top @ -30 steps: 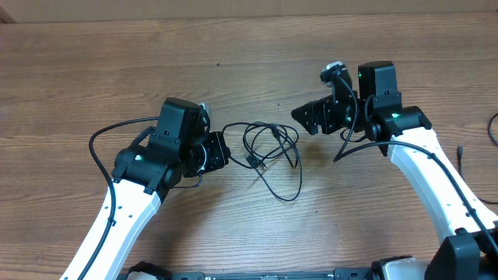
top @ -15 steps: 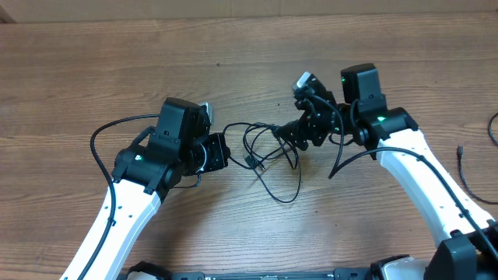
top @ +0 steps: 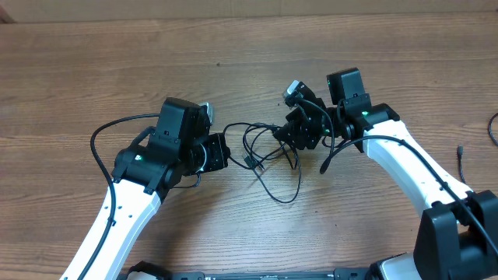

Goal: Untangle cables

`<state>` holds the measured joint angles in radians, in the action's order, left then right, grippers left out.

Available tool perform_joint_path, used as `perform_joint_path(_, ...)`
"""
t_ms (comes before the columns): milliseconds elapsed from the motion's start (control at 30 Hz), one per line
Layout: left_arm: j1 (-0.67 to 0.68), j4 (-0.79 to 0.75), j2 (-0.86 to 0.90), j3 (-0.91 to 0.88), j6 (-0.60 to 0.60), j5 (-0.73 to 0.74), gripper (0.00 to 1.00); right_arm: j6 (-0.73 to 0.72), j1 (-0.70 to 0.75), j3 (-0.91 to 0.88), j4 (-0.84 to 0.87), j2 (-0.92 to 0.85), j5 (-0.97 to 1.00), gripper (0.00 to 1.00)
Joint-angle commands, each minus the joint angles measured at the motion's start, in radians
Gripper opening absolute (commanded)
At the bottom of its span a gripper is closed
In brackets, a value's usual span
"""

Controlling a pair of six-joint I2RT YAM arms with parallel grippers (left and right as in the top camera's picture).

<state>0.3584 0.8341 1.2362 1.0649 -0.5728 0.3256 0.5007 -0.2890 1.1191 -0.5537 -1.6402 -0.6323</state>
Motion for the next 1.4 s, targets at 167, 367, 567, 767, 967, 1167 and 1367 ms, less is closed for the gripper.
perform_joint_path(167, -0.004, -0.001, -0.014, 0.0, 0.015, 0.008, 0.04, 0.002, -0.018, -0.002, -0.001, -0.057, -0.017, 0.46)
perform_joint_path(367, -0.004, -0.001, -0.014, 0.0, 0.016, 0.015, 0.04, 0.001, -0.019, -0.002, 0.004, -0.069, -0.017, 0.13)
perform_joint_path(567, -0.005, -0.001, -0.014, 0.0, 0.002, 0.015, 0.04, -0.002, -0.019, -0.002, 0.003, -0.069, -0.013, 0.04)
perform_joint_path(767, -0.005, 0.0, -0.014, 0.0, -0.045, 0.012, 0.04, -0.22, -0.011, -0.002, 0.01, -0.069, 0.18, 0.04)
perform_joint_path(967, -0.005, 0.009, -0.014, 0.0, -0.064, 0.006, 0.04, -0.496, 0.052, -0.002, -0.013, -0.069, 0.431, 0.04)
perform_joint_path(1167, -0.005, 0.046, -0.014, 0.0, -0.164, -0.076, 0.04, -0.584, 0.13, -0.002, -0.027, -0.069, 0.438, 0.04)
perform_joint_path(1367, -0.005, 0.049, -0.014, 0.0, -0.172, -0.082, 0.04, -0.629, 0.175, -0.002, -0.056, -0.069, 0.487, 0.04)
